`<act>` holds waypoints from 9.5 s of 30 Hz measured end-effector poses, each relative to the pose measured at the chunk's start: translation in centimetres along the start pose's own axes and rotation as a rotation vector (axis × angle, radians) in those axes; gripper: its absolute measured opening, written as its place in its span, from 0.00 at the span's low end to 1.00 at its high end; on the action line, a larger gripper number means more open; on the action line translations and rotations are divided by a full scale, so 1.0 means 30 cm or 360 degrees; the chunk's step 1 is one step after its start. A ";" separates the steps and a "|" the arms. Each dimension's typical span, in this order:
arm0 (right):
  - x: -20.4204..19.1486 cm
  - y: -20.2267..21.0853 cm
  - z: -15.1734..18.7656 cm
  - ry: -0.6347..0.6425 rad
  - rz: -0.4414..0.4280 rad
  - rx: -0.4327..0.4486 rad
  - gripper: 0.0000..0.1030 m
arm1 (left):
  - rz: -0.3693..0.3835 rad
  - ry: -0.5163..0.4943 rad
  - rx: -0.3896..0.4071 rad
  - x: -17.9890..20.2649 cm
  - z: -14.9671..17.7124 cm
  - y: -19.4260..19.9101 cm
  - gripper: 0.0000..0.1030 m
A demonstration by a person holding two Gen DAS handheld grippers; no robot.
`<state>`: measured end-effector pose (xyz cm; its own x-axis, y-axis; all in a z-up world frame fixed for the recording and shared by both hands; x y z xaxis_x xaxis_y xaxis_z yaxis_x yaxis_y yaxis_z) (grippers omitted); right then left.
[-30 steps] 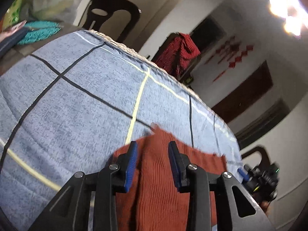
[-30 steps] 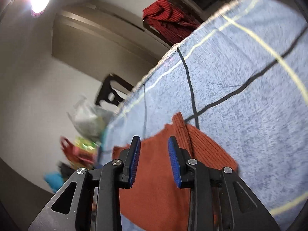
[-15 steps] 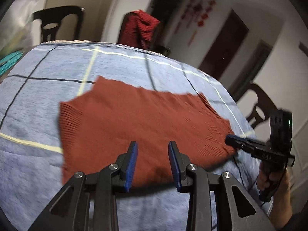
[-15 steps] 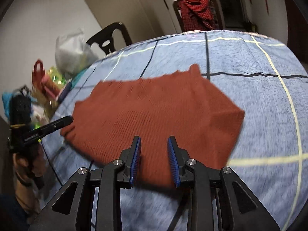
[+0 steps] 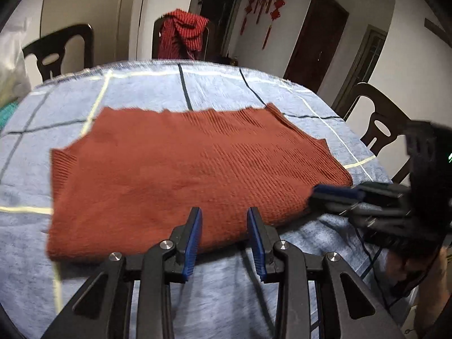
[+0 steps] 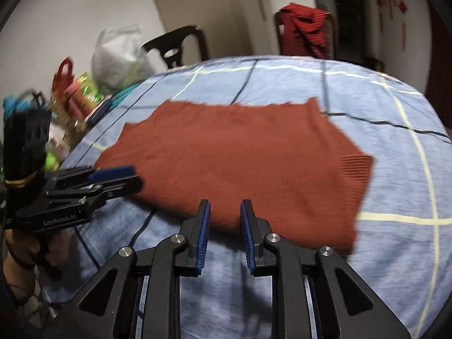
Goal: Fold small clothes
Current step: 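Move both grippers to the side edge of the folded sweater, then close both grippers on the sweater's side edge, then fold the held side edge over the sweater middle and open both grippers, then move both grippers across the sweater to its other side edge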
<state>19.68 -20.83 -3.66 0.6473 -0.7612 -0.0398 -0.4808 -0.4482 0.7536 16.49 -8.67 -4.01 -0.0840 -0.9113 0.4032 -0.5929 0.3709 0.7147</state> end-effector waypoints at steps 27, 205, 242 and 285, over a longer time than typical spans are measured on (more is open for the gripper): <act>0.240 0.123 0.102 -0.0315 0.0210 0.0059 0.21 | -0.0302 0.0233 0.0175 -0.294 -0.046 0.108 0.34; 0.266 0.383 0.183 -0.0468 0.0198 0.0219 0.20 | -0.0185 0.0238 0.0293 -0.356 0.028 0.388 0.22; 0.289 0.041 0.045 -0.0313 0.0151 -0.0062 0.19 | -0.0291 0.0089 0.0099 -0.240 -0.056 0.039 0.22; -0.211 0.181 0.168 0.0141 0.0129 0.0039 0.32 | -0.0130 -0.0084 0.0104 -0.006 0.216 0.198 0.34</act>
<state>9.99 -20.81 -2.63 0.6552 -0.7513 0.0796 -0.5470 -0.3992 0.7358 7.80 -7.45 -3.53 -0.0743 -0.9469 0.3129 -0.6504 0.2839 0.7046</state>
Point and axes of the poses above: each gripper's, at about its wrist camera, not at the fingertips, and y roughly against the way its jaws point, x to its right, z to its underside, the point moved 9 cm from there along -y, roughly the way its jaws point, and after that the axes turned 15 degrees about y, right-handed, at the moved point
